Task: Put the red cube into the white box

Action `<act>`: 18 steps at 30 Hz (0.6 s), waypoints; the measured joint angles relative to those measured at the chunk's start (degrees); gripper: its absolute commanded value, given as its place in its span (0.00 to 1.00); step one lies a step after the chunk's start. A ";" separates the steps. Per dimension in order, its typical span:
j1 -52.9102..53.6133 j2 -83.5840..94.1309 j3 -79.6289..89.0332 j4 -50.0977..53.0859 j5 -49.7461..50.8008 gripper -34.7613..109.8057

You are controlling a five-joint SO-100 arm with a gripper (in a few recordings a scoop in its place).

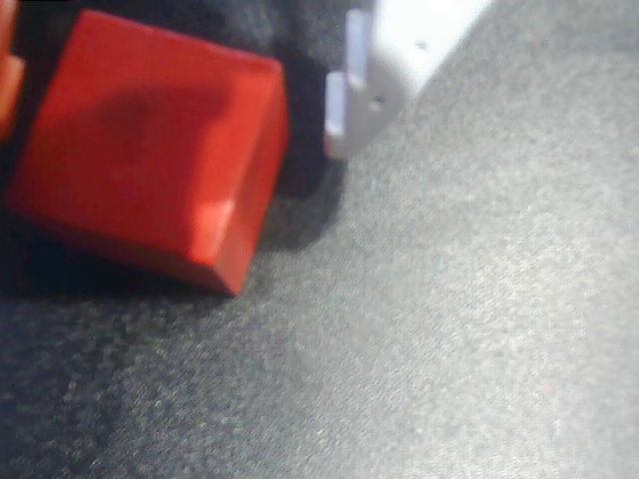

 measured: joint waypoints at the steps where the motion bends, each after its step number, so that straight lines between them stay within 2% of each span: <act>1: 0.00 -0.09 0.00 -0.18 0.00 0.40; 18: 1.76 -7.38 -0.18 -5.71 0.00 0.36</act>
